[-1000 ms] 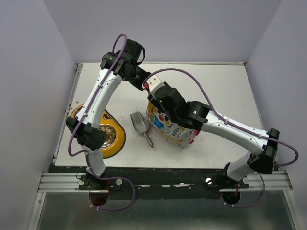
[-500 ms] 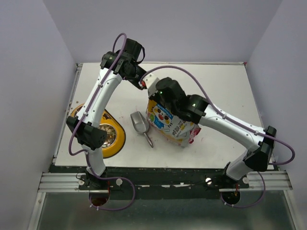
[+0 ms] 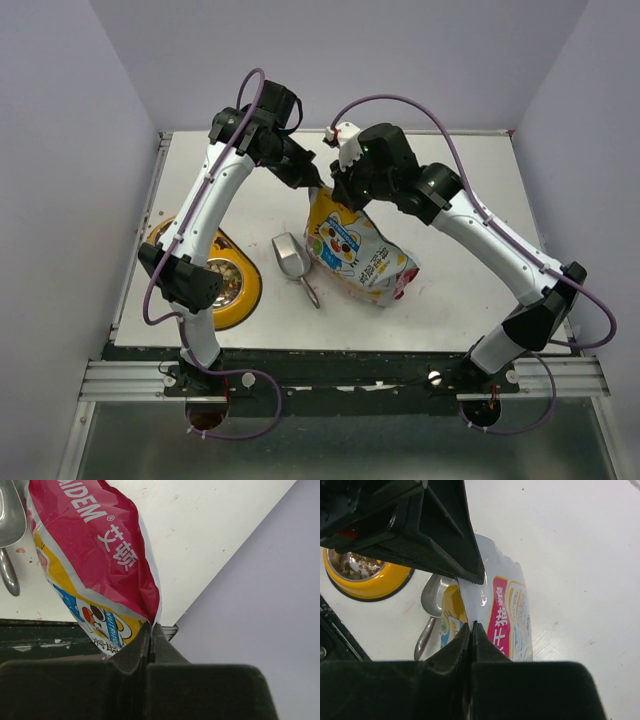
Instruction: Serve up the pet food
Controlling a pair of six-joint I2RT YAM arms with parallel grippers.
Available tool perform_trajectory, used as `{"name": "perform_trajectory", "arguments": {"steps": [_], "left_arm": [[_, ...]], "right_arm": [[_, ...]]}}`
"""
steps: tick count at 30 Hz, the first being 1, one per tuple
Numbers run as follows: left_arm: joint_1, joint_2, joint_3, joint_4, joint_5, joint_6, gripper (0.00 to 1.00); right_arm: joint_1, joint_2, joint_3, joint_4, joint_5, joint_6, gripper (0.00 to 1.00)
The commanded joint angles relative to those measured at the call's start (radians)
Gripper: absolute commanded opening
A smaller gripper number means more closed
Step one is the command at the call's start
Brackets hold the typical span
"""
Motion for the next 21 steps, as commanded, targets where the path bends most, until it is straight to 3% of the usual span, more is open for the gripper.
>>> {"name": "perform_trajectory", "arguments": {"steps": [1, 2, 5, 11, 15, 21], "left_arm": [[0.004, -0.034, 0.030, -0.082, 0.026, 0.011, 0.00], [0.004, -0.034, 0.030, -0.082, 0.029, 0.010, 0.00], [0.004, -0.031, 0.028, -0.079, 0.032, 0.008, 0.00], [0.004, -0.023, 0.027, -0.070, 0.041, 0.008, 0.00], [0.004, -0.024, 0.025, -0.070, 0.037, 0.008, 0.00], [0.004, -0.021, 0.030, -0.065, 0.037, 0.007, 0.00]], "right_arm": [[-0.001, 0.023, 0.050, -0.133, 0.061, 0.077, 0.20], [0.011, 0.024, 0.050, -0.144, 0.134, 0.071, 0.30], [0.105, 0.032, 0.038, -0.170, 0.360, 0.050, 0.41], [0.243, 0.070, 0.032, -0.237, 0.799, 0.050, 0.44], [0.272, 0.073, 0.030, -0.262, 0.972, 0.054, 0.34], [0.274, 0.044, 0.017, -0.267, 0.959, 0.056, 0.11]]}}
